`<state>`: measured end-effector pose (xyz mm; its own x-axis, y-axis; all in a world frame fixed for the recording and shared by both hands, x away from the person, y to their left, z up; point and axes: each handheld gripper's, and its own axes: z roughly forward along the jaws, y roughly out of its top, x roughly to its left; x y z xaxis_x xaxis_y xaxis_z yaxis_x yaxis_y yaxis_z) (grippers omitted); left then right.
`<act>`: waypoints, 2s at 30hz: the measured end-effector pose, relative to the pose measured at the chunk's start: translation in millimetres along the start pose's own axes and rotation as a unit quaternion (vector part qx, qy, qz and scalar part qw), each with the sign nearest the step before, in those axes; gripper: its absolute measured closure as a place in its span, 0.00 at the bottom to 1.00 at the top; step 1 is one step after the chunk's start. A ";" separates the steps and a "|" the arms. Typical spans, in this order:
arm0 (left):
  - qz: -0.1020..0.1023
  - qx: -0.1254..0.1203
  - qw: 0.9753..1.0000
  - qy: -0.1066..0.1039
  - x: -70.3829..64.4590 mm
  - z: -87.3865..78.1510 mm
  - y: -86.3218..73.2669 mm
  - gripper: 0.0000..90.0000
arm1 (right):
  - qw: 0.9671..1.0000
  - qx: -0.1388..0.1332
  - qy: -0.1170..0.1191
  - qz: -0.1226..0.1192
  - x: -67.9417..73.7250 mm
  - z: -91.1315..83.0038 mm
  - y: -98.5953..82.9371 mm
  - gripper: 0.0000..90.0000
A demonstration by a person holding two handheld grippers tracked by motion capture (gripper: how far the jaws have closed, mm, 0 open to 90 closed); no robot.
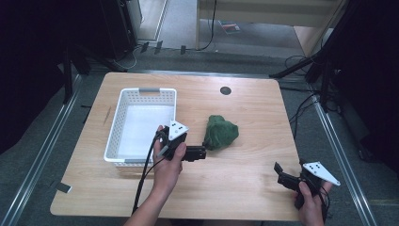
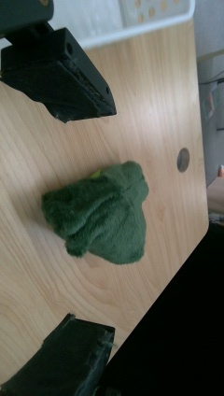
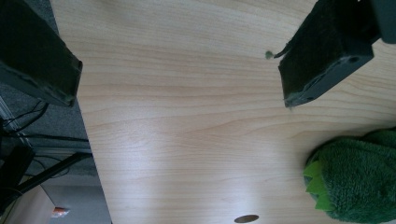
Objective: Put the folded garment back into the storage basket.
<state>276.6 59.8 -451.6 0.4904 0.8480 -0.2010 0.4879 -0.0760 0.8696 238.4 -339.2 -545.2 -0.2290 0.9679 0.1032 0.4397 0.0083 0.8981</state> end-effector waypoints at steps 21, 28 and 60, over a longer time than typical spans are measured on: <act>-0.006 0.053 0.999 0.007 -14.7 68.5 -8.0 0.00 | 1.000 0.000 0.004 0.002 -0.5 0.0 0.1 0.00; -0.017 0.080 0.997 0.018 -7.5 90.7 -17.3 0.00 | 1.000 0.001 0.006 0.002 -0.8 0.2 0.1 0.00; 0.007 0.117 0.992 0.043 -14.0 114.2 -28.5 0.53 | 1.000 0.003 0.009 0.001 -0.8 0.6 0.3 0.00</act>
<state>338.3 -9.8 -525.1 0.4388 0.8874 -0.1416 0.6415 -0.1990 0.7409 239.3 -339.9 -545.3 -0.2434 0.9635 0.1118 0.4451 0.0086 0.8955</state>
